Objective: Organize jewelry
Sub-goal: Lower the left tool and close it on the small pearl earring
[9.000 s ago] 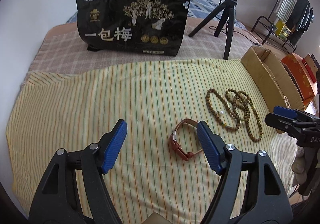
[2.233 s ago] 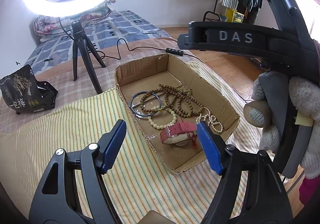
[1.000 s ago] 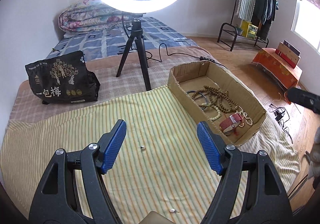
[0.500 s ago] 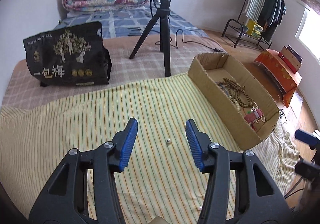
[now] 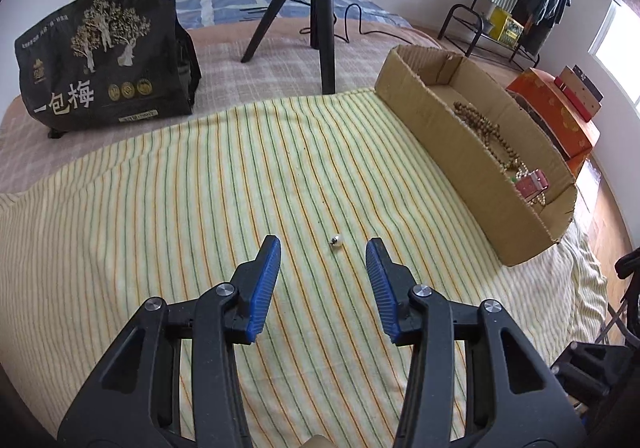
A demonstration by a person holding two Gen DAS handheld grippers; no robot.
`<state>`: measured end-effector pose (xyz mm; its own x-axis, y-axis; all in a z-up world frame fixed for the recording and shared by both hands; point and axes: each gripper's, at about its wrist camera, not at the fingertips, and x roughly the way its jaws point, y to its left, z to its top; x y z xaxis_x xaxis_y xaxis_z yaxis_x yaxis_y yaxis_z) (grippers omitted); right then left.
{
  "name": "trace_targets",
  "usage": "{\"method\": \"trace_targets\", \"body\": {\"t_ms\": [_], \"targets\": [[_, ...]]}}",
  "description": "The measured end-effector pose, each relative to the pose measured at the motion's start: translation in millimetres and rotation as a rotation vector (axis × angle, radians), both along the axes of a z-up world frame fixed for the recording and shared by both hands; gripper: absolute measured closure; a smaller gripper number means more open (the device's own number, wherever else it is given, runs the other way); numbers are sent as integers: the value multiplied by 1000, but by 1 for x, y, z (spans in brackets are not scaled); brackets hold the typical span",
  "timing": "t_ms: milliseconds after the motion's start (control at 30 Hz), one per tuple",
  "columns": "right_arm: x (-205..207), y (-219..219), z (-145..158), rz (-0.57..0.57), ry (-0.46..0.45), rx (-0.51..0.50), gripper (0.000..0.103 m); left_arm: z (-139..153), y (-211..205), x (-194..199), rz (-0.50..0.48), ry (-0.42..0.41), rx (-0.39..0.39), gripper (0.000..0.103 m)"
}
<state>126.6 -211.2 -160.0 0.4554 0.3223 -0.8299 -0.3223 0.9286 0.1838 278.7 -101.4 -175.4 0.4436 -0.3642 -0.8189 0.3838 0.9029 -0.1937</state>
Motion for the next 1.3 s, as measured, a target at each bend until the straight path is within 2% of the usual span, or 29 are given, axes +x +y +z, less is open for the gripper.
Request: {"method": "trace_targets", "body": {"t_ms": [67, 167, 267, 533, 733, 767, 800, 1067, 1300], "targets": [[1, 5, -4, 4, 5, 0, 53, -5, -5, 0, -10, 5, 13, 58], [2, 8, -9, 4, 12, 3, 55, -11, -10, 2, -18, 17, 35, 67], [2, 7, -11, 7, 19, 0, 61, -16, -12, 4, -17, 29, 27, 67], [7, 9, -15, 25, 36, -6, 65, -24, -18, 7, -26, 35, 42, 68], [13, 15, -19, 45, 40, -27, 67, -26, -24, 8, -36, 28, 50, 73], [13, 15, -19, 46, 39, -31, 67, -27, -26, 8, -38, 26, 55, 79], [13, 15, -19, 47, 39, -35, 67, -27, -27, 8, -42, 26, 60, 80], [15, 20, -23, 53, 49, -39, 71, -30, -30, 10, -45, 22, 63, 82], [7, 28, -22, 75, 39, -73, 81, -34, -30, 13, -40, 17, 63, 89]]}}
